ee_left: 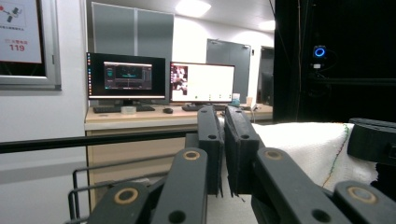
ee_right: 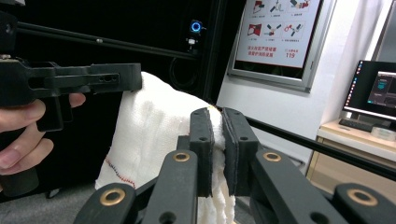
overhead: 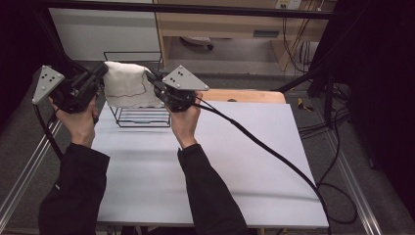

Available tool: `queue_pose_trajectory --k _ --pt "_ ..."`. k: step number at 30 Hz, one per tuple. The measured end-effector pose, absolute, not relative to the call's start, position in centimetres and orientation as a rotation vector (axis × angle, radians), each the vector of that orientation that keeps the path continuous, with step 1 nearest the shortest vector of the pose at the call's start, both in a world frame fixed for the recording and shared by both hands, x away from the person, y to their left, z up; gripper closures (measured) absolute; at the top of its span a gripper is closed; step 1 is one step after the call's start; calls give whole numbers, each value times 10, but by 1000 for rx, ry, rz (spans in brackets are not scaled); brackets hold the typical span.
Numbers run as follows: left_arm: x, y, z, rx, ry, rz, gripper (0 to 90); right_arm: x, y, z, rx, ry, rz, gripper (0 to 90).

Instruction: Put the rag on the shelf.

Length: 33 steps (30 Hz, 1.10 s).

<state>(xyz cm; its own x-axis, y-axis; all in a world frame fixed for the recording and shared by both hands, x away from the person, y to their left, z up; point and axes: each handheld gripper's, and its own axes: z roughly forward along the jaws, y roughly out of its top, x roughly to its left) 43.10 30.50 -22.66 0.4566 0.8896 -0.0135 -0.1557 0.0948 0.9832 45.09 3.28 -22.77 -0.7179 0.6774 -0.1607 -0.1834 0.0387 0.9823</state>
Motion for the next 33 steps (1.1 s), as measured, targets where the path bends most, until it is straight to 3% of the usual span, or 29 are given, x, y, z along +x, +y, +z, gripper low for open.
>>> queue_pose_trajectory --k 33 --pt "464 326 -175 1182 757 958 854 491 60 -172 480 1642 1772 832"
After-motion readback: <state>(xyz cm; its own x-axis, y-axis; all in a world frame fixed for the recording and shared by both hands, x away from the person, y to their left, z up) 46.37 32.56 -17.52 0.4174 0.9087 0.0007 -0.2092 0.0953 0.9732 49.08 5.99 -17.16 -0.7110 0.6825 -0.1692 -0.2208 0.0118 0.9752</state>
